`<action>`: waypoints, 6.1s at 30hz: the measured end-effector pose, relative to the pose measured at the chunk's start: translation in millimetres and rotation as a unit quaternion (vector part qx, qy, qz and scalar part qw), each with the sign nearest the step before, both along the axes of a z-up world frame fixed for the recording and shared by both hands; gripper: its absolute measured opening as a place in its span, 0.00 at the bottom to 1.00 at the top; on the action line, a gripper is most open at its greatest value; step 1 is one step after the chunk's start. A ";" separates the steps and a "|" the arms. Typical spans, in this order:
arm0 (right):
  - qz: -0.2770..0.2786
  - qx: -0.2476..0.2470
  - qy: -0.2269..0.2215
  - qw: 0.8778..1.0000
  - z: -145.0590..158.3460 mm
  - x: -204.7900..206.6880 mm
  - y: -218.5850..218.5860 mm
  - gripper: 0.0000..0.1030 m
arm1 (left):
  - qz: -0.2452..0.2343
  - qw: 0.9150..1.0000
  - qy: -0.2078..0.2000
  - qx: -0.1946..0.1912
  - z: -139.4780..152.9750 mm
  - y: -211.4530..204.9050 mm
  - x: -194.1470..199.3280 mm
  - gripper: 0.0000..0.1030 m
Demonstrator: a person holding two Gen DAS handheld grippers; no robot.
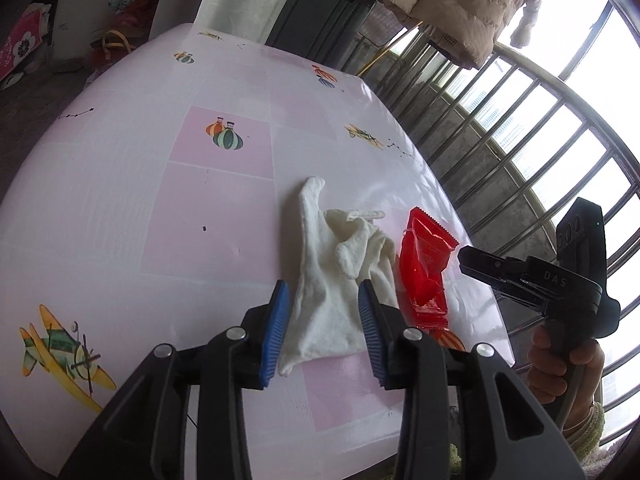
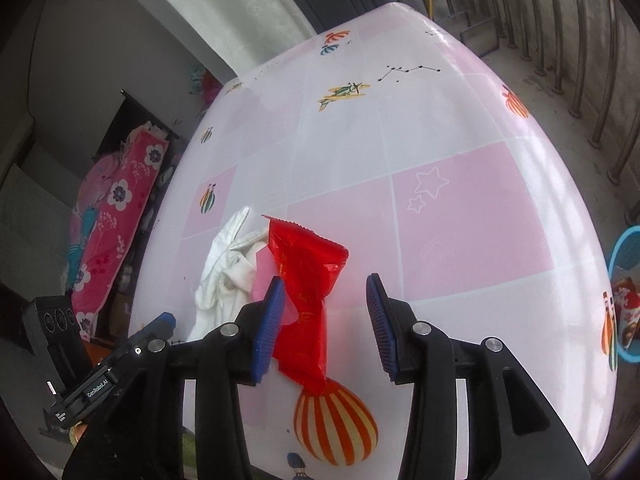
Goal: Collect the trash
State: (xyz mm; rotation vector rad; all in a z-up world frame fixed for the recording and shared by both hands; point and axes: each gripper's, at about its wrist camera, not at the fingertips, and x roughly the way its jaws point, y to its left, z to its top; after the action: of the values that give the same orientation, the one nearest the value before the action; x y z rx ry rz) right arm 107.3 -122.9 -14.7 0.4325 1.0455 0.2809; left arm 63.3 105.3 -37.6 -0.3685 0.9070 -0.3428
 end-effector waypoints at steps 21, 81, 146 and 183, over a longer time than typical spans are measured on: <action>0.000 -0.050 -0.021 0.999 26.4 -3.0 17.1 0.55 | 0.032 0.999 -0.007 0.025 -3.9 9.7 4.8 0.53; 0.074 -0.055 -0.061 0.994 46.4 -1.5 85.5 0.58 | 0.113 0.993 -0.028 0.033 -3.3 57.1 -13.3 0.61; -0.048 -0.044 -0.017 0.998 -10.5 -14.3 -59.6 0.28 | -0.109 0.993 0.011 0.047 -14.4 -127.2 55.5 0.54; -0.074 -0.079 -0.028 0.994 -20.6 -26.8 -57.6 0.04 | -0.105 0.977 -0.088 0.163 -2.1 -149.3 36.2 0.06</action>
State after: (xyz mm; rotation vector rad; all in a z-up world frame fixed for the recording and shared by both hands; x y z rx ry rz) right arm 80.6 -180.5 -35.3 0.3548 0.9671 0.0765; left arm 99.5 -44.0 -39.6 0.0613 0.8116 -0.4054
